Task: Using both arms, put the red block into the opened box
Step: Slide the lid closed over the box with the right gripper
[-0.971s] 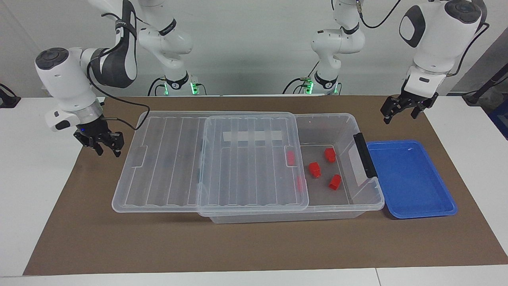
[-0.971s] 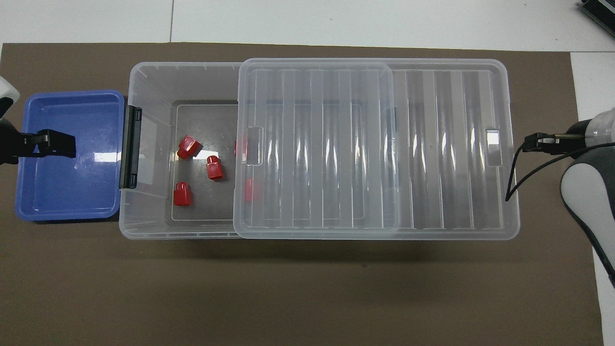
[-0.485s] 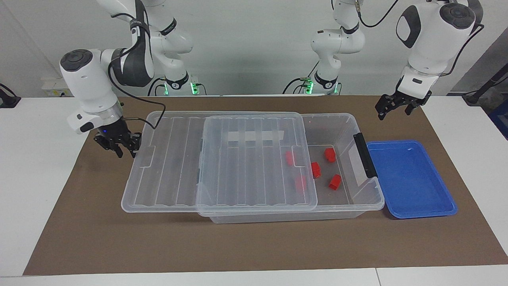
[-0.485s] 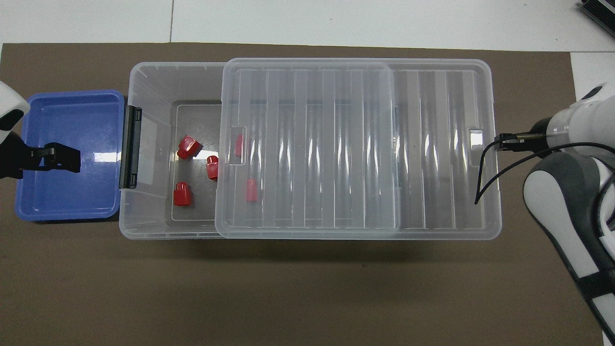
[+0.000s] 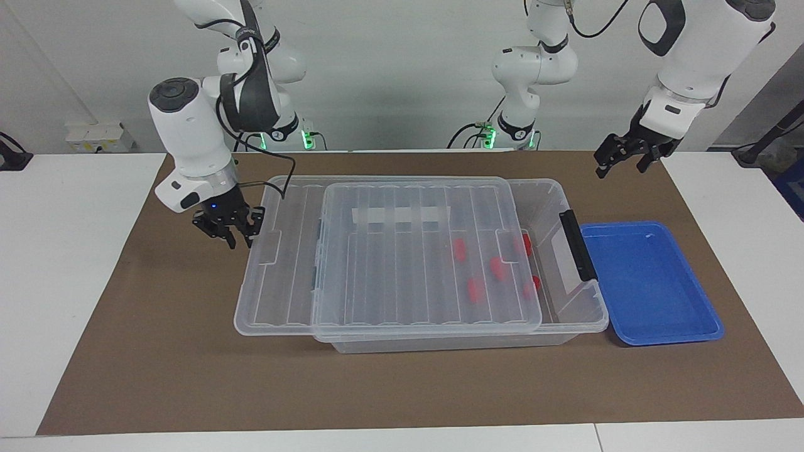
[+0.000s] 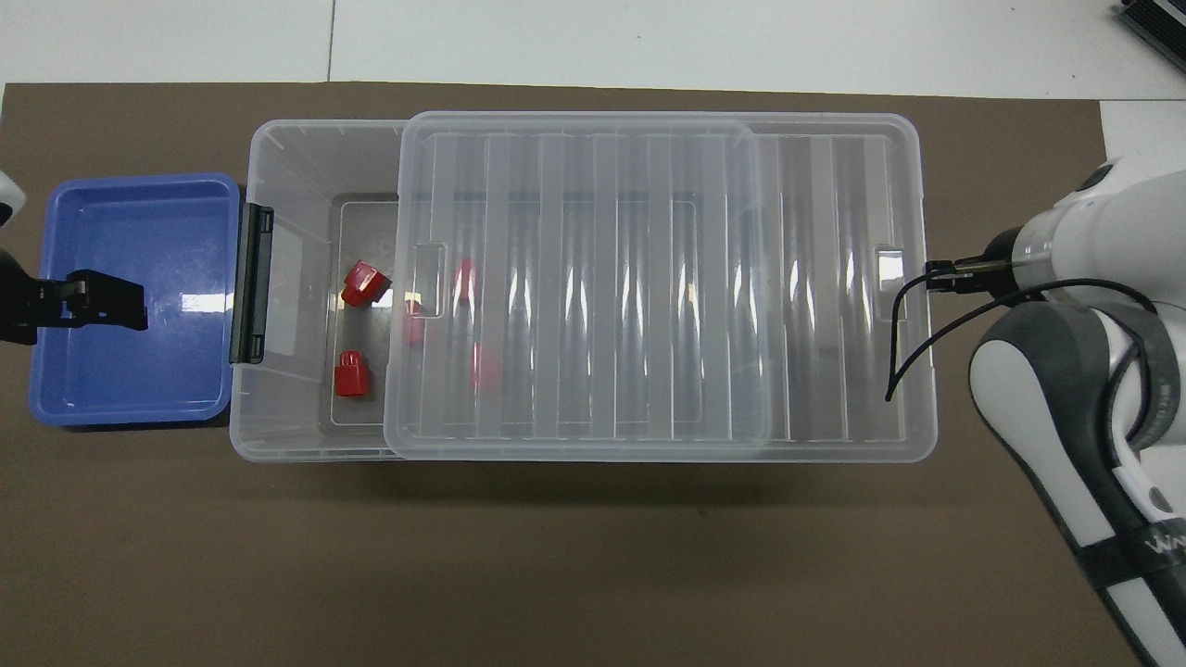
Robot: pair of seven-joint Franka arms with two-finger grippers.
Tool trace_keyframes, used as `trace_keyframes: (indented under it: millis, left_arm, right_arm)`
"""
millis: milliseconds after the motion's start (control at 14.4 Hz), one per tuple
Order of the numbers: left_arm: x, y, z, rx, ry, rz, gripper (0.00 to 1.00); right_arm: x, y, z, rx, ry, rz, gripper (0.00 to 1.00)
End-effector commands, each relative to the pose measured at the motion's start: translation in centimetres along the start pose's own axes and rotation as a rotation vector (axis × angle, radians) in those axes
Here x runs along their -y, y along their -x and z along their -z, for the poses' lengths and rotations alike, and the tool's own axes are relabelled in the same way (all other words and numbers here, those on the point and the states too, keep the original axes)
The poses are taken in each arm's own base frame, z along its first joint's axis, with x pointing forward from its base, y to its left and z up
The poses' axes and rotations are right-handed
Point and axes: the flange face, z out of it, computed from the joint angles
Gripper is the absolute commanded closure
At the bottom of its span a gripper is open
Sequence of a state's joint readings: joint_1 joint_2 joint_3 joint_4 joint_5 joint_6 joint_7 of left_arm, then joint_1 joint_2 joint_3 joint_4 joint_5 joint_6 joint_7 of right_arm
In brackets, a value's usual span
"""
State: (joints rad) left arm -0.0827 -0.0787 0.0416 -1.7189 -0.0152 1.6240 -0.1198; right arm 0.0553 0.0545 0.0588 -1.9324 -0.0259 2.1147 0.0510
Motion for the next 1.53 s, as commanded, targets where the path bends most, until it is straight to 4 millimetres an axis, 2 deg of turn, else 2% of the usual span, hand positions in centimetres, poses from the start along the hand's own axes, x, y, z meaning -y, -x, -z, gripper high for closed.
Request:
trace_keyframes:
  millis: [0, 277, 693, 1456]
  left_arm:
    - [-0.2, 0.5, 0.5, 0.016, 0.014, -0.017, 0.00]
    - [-0.5, 0.7, 1.0, -0.006, 0.017, -0.016, 0.00]
    - [0.3, 0.7, 0.8, 0.002, 0.015, -0.002, 0.00]
    - [0.6, 0.7, 0.7, 0.004, 0.015, 0.006, 0.00]
  right_arm:
    - [2.5, 0.6, 0.1, 0.007, -0.015, 0.010, 0.62]
    - [5.6, 1.0, 0.3, 0.005, -0.021, 0.051, 0.62]
    - [8.1, 1.2, 0.5, -0.009, -0.029, 0.078, 0.58]
    - [8.5, 1.1, 0.5, -0.019, -0.031, 0.087, 0.58]
